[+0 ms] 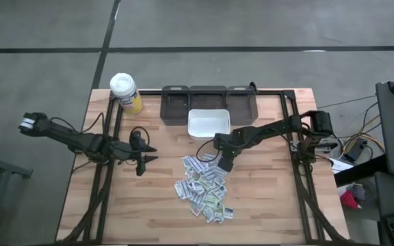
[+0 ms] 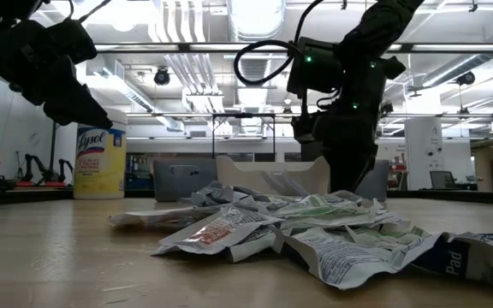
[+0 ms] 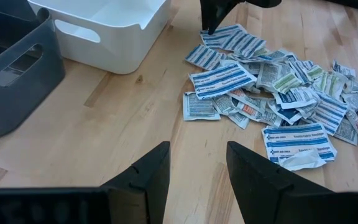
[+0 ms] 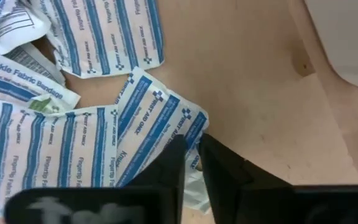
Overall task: Pick & Place First Aid Supplies
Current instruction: Put the blue bandage pack into the right black bin
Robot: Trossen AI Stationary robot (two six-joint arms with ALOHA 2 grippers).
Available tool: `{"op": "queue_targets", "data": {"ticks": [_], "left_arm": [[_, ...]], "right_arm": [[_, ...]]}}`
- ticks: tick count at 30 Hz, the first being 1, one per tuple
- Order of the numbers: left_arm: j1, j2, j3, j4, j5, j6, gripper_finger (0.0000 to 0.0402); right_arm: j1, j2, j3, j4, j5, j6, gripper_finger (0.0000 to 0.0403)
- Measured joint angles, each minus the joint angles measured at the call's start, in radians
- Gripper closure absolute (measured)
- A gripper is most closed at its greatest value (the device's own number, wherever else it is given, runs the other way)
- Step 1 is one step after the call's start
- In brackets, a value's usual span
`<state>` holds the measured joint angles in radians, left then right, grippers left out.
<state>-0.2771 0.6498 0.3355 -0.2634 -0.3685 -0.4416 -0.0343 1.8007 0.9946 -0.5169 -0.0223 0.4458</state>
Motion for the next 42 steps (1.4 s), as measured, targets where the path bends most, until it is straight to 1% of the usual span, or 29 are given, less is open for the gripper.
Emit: {"op": "queue_targets", "data": {"ticks": [2, 4, 8, 12, 16, 23, 28, 31, 33, 35, 40, 42], "left_arm": [[0.0, 0.0, 0.0, 0.0, 0.0, 0.0, 0.0241], [0.0, 0.0, 0.0, 0.0, 0.0, 0.0, 0.0241], [0.0, 0.0, 0.0, 0.0, 0.0, 0.0, 0.0241], [0.0, 0.0, 0.0, 0.0, 0.0, 0.0, 0.0241], [0.0, 0.001, 0.0, 0.001, 0.0, 0.0, 0.0241], [0.0, 0.001, -0.001, 0.001, 0.0, 0.0, 0.0241], [0.0, 0.001, -0.001, 0.001, 0.0, -0.003, 0.0241], [0.0, 0.001, -0.001, 0.001, 0.0, -0.003, 0.0241], [0.0, 0.001, -0.001, 0.001, 0.0, -0.004, 0.0241], [0.0, 0.001, -0.001, 0.001, 0.0, -0.004, 0.0241], [0.0, 0.001, -0.001, 0.001, 0.0, -0.004, 0.0241], [0.0, 0.001, -0.001, 0.002, 0.0, -0.004, 0.0241]], "right_arm": [[0.003, -0.01, 0.001, -0.006, -0.003, 0.0, 0.0381], [0.004, -0.023, 0.003, -0.024, -0.035, 0.001, 0.0391], [0.006, -0.083, 0.013, -0.051, -0.091, -0.001, 0.0394], [0.004, -0.144, 0.013, -0.102, -0.119, -0.001, 0.0394], [0.005, -0.232, 0.013, -0.131, -0.15, -0.01, 0.0394], [-0.004, -0.372, 0.013, -0.137, -0.132, -0.035, 0.0394], [-0.03, -0.467, 0.013, -0.134, -0.086, -0.061, 0.0394], [-0.055, -0.519, 0.013, -0.134, -0.025, -0.064, 0.0394], [-0.078, -0.554, 0.013, -0.134, 0.052, -0.065, 0.0394], [-0.108, -0.591, 0.014, -0.133, 0.167, -0.064, 0.0394], [-0.21, -0.648, 0.015, -0.132, 0.51, -0.063, 0.0394], [-0.266, -0.654, 0.015, -0.129, 0.6, -0.065, 0.0394]]}}
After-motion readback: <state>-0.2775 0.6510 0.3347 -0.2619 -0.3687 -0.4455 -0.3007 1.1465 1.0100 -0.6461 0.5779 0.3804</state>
